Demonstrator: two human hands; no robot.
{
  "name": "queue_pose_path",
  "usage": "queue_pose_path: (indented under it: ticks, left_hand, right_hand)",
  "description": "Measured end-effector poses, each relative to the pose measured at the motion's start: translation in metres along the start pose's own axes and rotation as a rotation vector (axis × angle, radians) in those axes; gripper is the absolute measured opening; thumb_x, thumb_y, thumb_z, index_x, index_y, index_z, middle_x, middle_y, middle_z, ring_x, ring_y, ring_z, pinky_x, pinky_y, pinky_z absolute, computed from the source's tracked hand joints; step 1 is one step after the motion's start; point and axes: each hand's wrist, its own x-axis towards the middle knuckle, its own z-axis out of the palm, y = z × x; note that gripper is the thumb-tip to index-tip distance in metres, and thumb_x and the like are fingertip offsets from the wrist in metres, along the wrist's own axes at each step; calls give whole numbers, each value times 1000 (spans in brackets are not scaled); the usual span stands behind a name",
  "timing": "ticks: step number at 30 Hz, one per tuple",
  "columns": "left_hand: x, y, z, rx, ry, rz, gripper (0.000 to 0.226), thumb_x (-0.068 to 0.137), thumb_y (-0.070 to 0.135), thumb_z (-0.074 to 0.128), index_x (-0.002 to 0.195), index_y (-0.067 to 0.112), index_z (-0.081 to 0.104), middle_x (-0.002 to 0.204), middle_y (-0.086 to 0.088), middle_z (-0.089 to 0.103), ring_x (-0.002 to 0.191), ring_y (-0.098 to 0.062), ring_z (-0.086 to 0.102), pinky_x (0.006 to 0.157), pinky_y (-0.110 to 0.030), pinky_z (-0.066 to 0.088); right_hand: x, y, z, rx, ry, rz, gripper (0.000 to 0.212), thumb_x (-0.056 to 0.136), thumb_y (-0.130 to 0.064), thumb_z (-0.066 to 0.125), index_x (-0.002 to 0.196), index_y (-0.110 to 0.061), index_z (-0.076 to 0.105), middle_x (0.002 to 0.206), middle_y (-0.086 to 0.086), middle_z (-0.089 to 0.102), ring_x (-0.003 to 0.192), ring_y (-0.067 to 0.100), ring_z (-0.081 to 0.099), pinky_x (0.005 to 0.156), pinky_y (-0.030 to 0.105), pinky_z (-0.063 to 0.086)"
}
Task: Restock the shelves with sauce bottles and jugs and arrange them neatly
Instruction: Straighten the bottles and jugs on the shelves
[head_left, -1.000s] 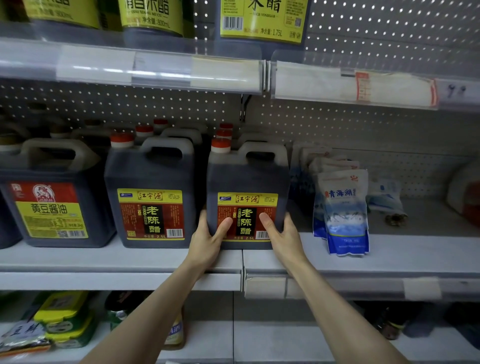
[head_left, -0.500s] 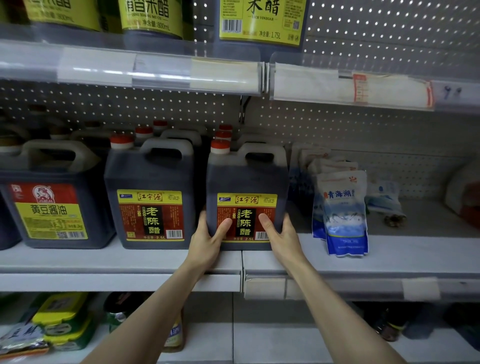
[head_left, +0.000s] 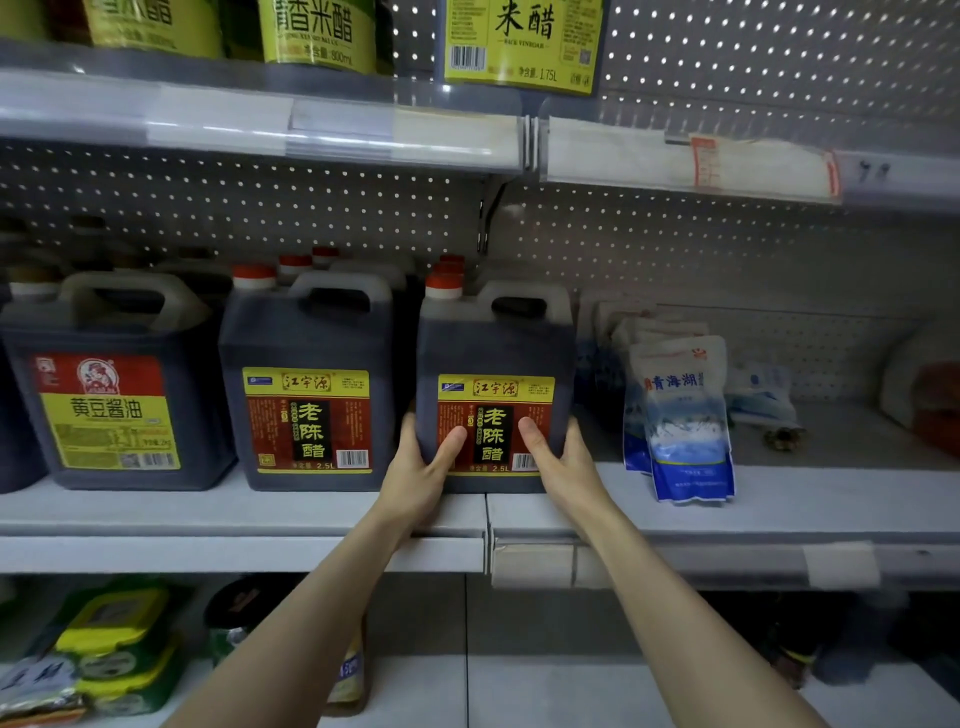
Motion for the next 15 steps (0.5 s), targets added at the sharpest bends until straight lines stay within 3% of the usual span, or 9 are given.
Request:
queue_pose_path:
  ticks: [5,10,15]
  left_hand:
    - [-2,0,0,-2,-8,6,47,93,34,55,136,25,37,122,7,57,104,-2,57,71,-7,48]
    - [-2,2,-1,19,-12,9,53,93,36,54,141,23,33,127,5,55,113,-10,54,86,-18,44]
    - [-1,3,-2,15,-16,5,48,94,35,53,137,23,35,123,6,55,110,-9,54,75,-10,44]
  right_hand:
    - [-1,2,-1,-9,1,-6,134,39,-99,49,150,-30,22,148,0,44,133,24,46,107,52,41]
    - [-2,0,-2,-12,-2,-18,128,45,-96,51,150,-28,24,146,0,47,130,23,49,107,51,42]
    - [-4,-4,-2,-1,-11,-25,101,66,-76,53,149,-26,27,143,1,50,126,21,52,106,46,44]
